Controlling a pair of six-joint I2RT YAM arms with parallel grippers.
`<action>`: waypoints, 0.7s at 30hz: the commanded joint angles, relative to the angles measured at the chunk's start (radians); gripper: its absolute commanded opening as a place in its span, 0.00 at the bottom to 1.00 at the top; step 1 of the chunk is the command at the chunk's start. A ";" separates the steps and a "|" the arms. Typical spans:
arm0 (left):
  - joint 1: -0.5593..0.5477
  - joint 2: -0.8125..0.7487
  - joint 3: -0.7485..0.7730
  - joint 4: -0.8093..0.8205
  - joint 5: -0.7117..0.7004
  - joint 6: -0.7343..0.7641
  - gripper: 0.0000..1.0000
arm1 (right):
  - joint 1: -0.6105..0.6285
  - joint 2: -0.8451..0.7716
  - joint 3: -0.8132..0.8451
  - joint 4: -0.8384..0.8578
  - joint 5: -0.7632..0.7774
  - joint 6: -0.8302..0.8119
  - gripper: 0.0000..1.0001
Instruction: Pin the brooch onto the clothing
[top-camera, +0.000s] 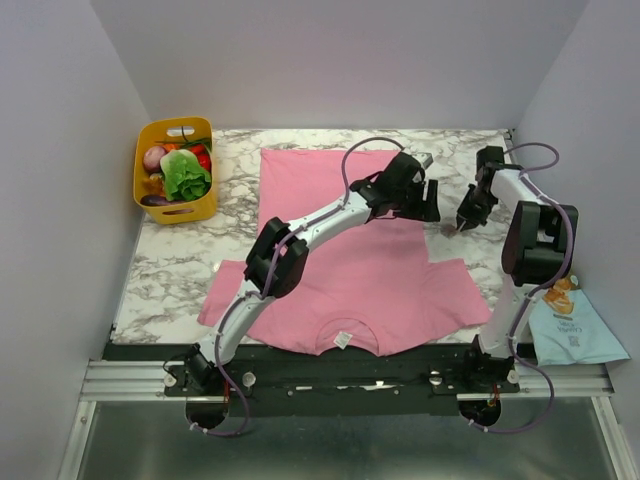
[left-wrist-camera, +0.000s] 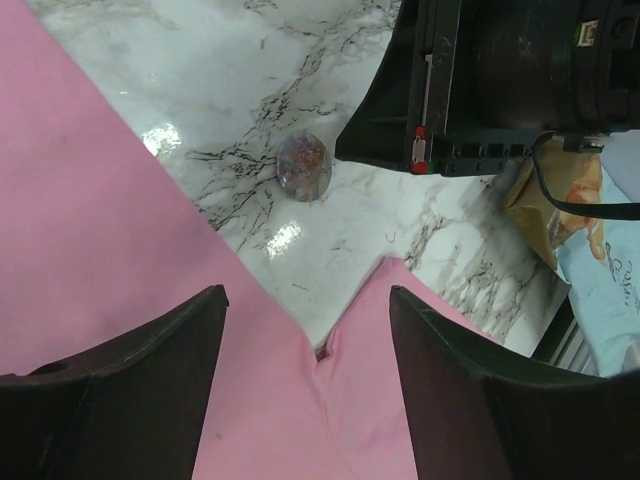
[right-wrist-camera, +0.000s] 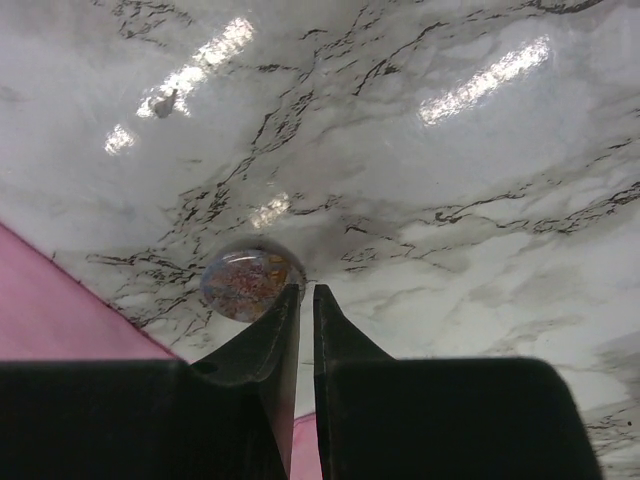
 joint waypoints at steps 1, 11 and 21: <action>-0.009 0.053 0.060 -0.015 0.050 -0.040 0.71 | -0.008 0.037 0.055 0.000 0.030 0.010 0.18; -0.009 0.133 0.118 0.046 0.082 -0.131 0.58 | -0.008 0.108 0.077 -0.016 -0.042 -0.019 0.18; -0.009 0.183 0.131 0.055 0.096 -0.151 0.60 | -0.006 0.111 0.066 -0.007 -0.114 -0.028 0.15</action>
